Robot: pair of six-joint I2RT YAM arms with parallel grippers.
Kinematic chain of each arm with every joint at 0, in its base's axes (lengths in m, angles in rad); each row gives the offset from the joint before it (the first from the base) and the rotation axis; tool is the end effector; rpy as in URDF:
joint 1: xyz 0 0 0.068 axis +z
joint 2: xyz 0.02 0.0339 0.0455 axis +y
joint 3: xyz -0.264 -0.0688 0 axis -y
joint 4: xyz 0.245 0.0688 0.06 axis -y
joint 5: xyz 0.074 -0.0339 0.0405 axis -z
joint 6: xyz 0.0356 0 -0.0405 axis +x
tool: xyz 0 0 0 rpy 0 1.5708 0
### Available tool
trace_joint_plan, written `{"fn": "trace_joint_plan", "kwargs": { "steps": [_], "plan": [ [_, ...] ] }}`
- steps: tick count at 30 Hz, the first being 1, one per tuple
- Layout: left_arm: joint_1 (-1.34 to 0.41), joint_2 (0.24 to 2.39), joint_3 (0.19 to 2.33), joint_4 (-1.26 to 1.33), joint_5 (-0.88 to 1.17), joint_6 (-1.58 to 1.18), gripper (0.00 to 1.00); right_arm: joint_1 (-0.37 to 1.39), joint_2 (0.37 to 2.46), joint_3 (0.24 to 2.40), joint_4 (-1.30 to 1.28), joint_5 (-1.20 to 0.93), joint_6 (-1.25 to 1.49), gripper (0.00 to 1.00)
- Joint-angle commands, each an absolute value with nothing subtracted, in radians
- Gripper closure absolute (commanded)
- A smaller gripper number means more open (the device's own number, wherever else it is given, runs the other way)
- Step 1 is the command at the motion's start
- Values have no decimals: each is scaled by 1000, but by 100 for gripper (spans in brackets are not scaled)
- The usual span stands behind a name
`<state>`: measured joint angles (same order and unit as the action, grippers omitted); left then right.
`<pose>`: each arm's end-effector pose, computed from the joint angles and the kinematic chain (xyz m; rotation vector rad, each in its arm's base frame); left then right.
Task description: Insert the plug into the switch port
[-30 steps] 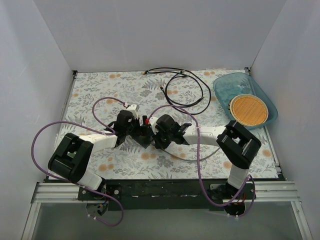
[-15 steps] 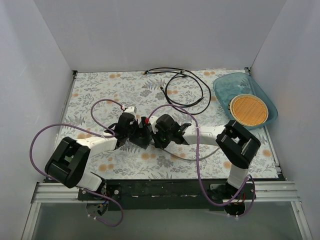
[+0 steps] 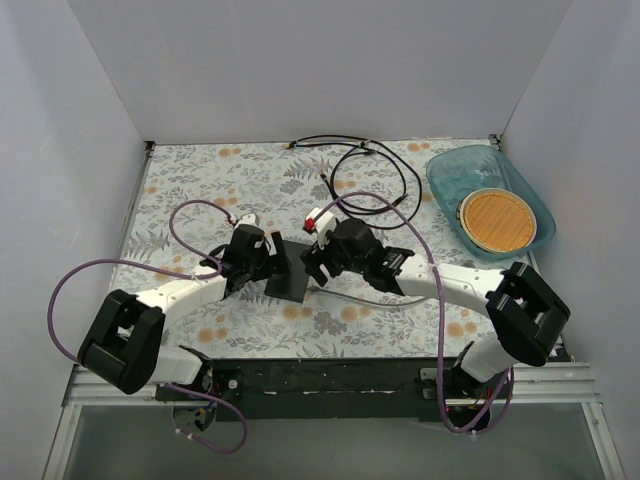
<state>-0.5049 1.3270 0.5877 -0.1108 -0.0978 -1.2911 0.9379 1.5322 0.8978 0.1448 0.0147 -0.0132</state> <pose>0.2204 -0.1179 0.1667 -1.0154 2.3264 -0.6705 0.2012 0.2734 0.2289 -0.9565 1.8777 0.5503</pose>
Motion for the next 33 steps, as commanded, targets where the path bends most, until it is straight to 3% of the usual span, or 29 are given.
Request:
{"fn": "trace_joint_plan", "kwargs": {
  "steps": [1,13,25,33],
  "plan": [
    [-474,1322,676,-146,-138,-1272,2,858,1499,987,129,140,-58,16],
    [-402,1238,795,-204,32,-1249,2,545,1756,1308,2,-27,-11,27],
    [-402,1216,811,-221,84,-1243,2,523,2163,1805,-189,-83,-26,38],
    [-402,1177,776,-184,143,-1239,2,523,2347,2028,-225,-100,-31,38]
  ]
}}
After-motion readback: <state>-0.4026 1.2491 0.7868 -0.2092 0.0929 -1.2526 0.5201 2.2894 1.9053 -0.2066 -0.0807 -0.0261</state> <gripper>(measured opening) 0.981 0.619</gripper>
